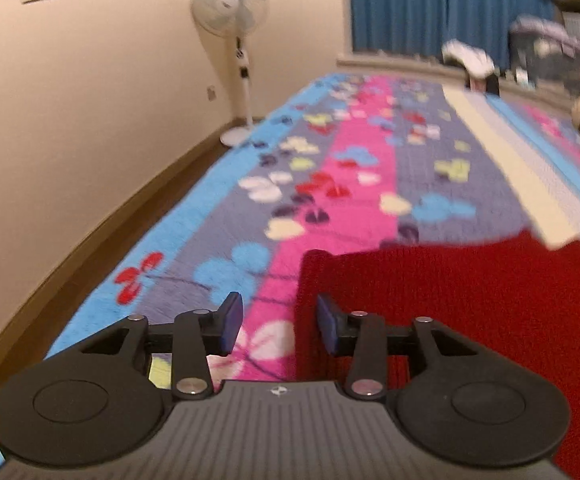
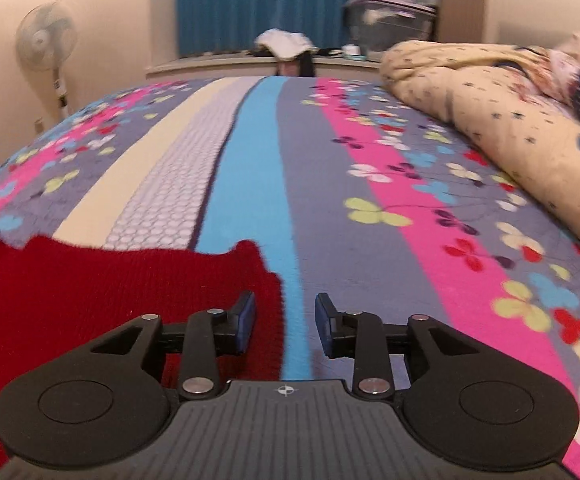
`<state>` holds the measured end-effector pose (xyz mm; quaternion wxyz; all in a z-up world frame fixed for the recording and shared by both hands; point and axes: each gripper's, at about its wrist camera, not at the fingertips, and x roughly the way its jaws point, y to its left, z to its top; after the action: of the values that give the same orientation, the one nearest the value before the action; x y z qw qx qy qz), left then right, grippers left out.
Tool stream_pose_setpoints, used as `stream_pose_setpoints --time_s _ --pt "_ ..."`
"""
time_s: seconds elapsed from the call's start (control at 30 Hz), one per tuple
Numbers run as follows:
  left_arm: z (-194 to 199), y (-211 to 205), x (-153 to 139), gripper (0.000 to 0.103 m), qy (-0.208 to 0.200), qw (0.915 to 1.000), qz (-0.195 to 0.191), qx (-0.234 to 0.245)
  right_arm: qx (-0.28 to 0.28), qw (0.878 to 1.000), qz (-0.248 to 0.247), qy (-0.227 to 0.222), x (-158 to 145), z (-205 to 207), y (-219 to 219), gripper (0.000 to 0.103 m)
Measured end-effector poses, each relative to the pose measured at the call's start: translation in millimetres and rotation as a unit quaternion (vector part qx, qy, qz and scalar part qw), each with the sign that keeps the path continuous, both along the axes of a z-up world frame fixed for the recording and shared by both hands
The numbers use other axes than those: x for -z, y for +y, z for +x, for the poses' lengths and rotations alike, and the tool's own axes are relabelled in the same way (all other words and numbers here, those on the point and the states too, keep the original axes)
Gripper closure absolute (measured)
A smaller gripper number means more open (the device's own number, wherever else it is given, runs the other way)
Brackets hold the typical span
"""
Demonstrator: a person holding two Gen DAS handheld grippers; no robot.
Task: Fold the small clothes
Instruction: 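Open both tools and release the folded sweater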
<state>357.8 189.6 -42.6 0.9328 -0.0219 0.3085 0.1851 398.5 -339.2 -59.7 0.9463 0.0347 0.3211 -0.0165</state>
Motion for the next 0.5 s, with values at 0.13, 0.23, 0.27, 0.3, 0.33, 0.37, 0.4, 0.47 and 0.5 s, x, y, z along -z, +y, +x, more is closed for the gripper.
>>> stream_pose_setpoints --time_s 0.13,0.23,0.27,0.3,0.33,0.37,0.4,0.47,0.5 --pt "-19.9 10.8 -25.3 0.056 -0.004 0.999 -0.042 -0.016 0.013 0.999 0.025 -0.025 -36.5 -34.1 -18.9 0.066" --pt "-43.1 10.2 -54.2 0.056 -0.012 0.997 -0.077 -0.005 -0.006 0.998 0.047 -0.03 -55.8 -64.6 -28.5 0.063" --pt "-52.1 7.7 -63.6 0.056 -0.014 0.9965 -0.082 0.006 -0.024 0.998 0.052 -0.025 -58.6 -73.3 -28.0 0.06" --pt "-59.9 4.1 -71.0 0.056 -0.014 0.9961 -0.085 0.02 -0.041 0.998 0.055 -0.016 -58.7 -80.2 -26.8 0.058" --pt "-70.3 -1.2 -78.3 0.056 -0.011 0.9954 -0.086 0.04 -0.066 0.996 0.061 0.003 -55.8 -88.5 -24.0 0.057" --pt "-79.5 -7.3 -83.4 0.056 -0.006 0.9944 -0.085 0.062 -0.089 0.993 0.072 0.023 -50.7 -95.0 -21.3 0.055" --pt "-89.1 -15.1 -85.8 0.055 0.003 0.9925 -0.082 0.091 -0.109 0.99 0.082 0.043 -44.8 -100.1 -18.6 0.055" --pt "-101.9 -29.4 -79.3 0.055 0.032 0.9874 -0.073 0.137 -0.133 0.983 0.091 0.089 -31.1 -104.3 -11.0 0.055" --pt "-106.9 -36.3 -70.8 0.055 0.051 0.9845 -0.066 0.154 -0.138 0.981 0.083 0.107 -26.4 -104.8 -5.9 0.055"
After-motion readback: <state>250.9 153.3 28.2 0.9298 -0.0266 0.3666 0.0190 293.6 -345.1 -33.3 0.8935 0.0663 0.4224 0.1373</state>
